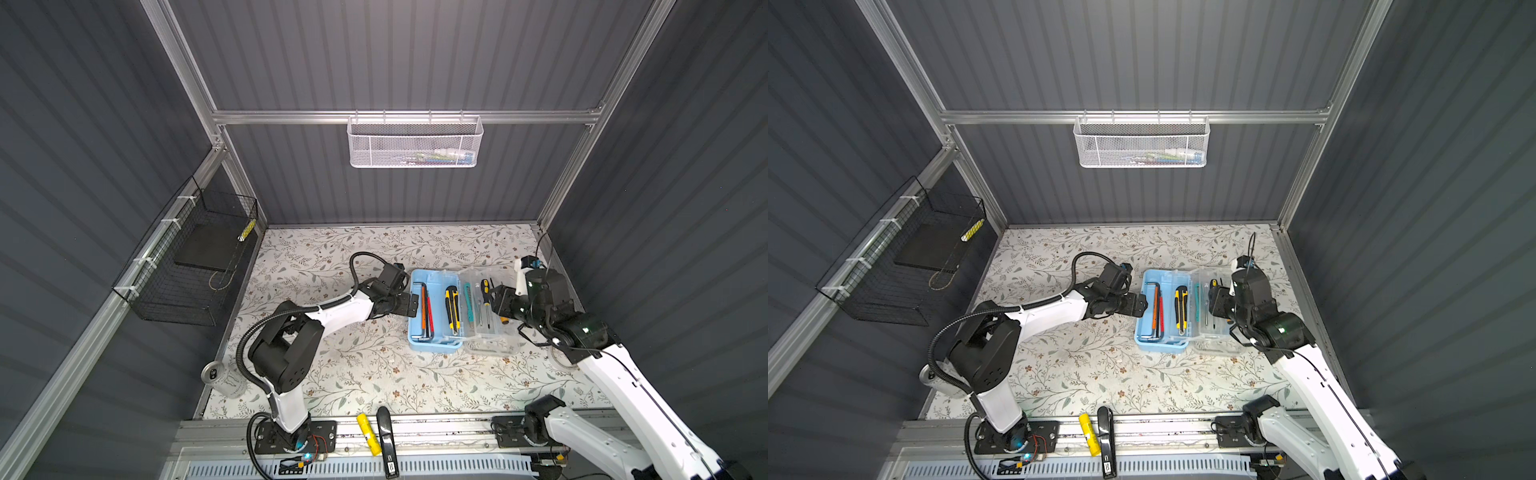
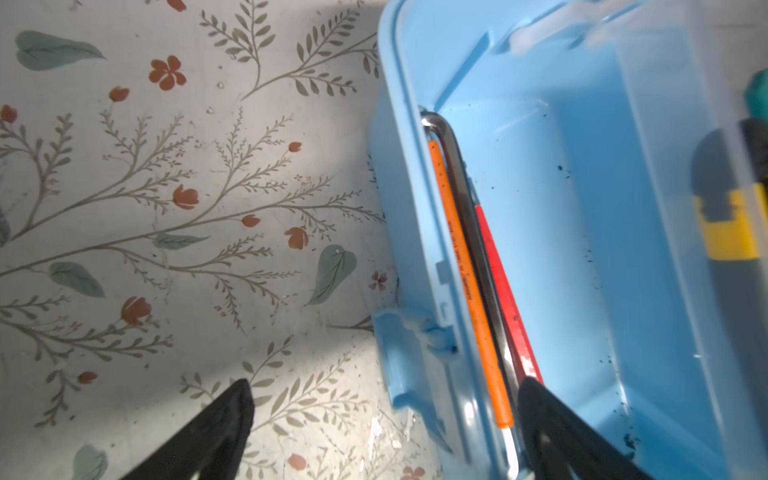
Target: Pack the tool kit
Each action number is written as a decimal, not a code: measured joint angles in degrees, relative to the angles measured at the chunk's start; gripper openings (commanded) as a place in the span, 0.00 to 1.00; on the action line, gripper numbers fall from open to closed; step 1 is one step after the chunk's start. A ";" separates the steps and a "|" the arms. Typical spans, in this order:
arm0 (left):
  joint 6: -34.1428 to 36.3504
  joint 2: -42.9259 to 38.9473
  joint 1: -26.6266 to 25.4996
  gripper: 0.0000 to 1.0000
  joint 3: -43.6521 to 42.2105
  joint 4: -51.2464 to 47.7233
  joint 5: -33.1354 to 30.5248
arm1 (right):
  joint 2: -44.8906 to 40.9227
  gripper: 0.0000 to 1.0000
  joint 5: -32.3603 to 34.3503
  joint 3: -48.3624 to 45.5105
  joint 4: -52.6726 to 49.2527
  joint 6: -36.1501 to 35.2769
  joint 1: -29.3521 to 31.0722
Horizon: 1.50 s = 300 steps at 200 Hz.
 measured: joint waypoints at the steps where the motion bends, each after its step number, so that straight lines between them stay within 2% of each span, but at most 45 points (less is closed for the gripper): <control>1: 0.00 0.09 0.00 1.00 0.07 -0.02 -0.09 | -0.11 0.53 -0.02 -0.07 0.00 -0.02 -0.02; 81: -0.57 2.05 -0.52 1.00 3.21 -5.73 -6.19 | -0.98 0.56 -2.34 -1.51 0.35 -2.01 -3.08; 133: -0.35 2.08 0.04 1.00 3.17 -8.85 -10.64 | -0.96 0.58 -5.05 -1.84 0.81 -3.74 -8.72; 165: 0.46 2.01 1.55 1.00 2.03 -10.10 -12.76 | -0.35 0.65 -8.76 -3.13 2.21 -3.80 -12.81; 189: 1.31 1.33 2.99 0.99 1.14 -10.86 -13.29 | 0.35 0.79 -11.19 -4.79 3.21 -3.67 -14.95; 219: 2.64 -1.68 3.78 0.99 1.07 -11.67 -12.55 | 2.16 0.86 -12.39 -5.07 4.07 -3.61 -16.37; 268: 2.69 -11.26 5.07 0.99 1.68 -12.37 -13.00 | 5.33 0.89 -12.33 -5.05 5.35 -3.30 -19.52; 300: 2.43 -16.06 11.17 0.99 -2.91 -11.04 -13.20 | 9.77 0.87 -12.09 -5.05 6.14 -2.38 -21.27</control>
